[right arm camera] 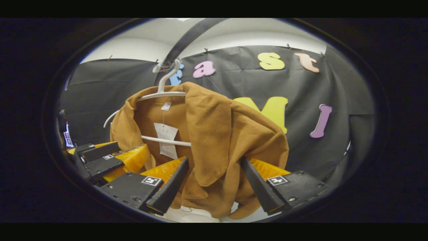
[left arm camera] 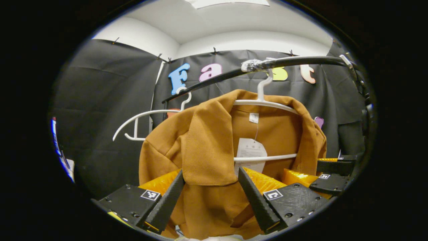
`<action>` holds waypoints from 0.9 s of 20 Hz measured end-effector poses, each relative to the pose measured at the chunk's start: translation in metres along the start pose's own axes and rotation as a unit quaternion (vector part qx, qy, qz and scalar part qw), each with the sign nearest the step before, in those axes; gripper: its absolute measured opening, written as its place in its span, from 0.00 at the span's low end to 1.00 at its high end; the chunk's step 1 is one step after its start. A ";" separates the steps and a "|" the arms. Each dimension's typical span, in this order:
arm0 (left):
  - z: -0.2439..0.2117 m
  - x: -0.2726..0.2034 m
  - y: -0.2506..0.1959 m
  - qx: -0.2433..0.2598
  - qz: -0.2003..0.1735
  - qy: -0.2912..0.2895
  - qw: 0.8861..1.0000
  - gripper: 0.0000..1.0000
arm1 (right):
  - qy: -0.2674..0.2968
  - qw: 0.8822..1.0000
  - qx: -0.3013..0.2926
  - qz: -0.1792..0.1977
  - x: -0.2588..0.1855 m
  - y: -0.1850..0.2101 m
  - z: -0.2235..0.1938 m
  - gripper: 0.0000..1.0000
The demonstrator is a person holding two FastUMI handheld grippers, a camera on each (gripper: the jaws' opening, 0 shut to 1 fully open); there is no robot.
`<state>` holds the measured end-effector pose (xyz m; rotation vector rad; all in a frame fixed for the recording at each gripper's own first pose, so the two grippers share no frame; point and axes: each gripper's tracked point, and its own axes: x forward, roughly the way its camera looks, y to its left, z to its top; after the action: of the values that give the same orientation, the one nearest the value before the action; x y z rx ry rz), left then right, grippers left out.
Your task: Grasp the clothes on the hanger with both hands and then place them into the laundry hamper below.
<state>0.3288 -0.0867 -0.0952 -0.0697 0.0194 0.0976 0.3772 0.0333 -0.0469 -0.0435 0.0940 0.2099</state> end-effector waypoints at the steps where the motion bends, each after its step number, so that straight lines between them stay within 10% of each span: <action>1: -0.001 0.003 0.002 0.002 0.003 0.000 1.000 1.00 | 0.003 1.000 -0.002 -0.002 0.003 -0.001 0.000 0.93; 4: -0.002 0.007 0.004 0.014 0.006 0.000 1.000 0.96 | 0.005 1.000 -0.004 -0.011 0.007 -0.009 -0.003 0.76; 13: -0.020 0.014 0.013 0.033 0.002 0.048 0.998 0.19 | -0.003 1.000 0.009 0.002 0.011 -0.025 -0.001 0.17; 18: -0.019 0.008 0.031 0.032 -0.005 0.050 0.998 0.06 | 0.005 0.996 0.049 0.071 0.015 -0.022 -0.005 0.08</action>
<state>0.3335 -0.0570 -0.1164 -0.0099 0.1222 0.0835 0.3957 0.0150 -0.0524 0.0607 0.1179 0.3469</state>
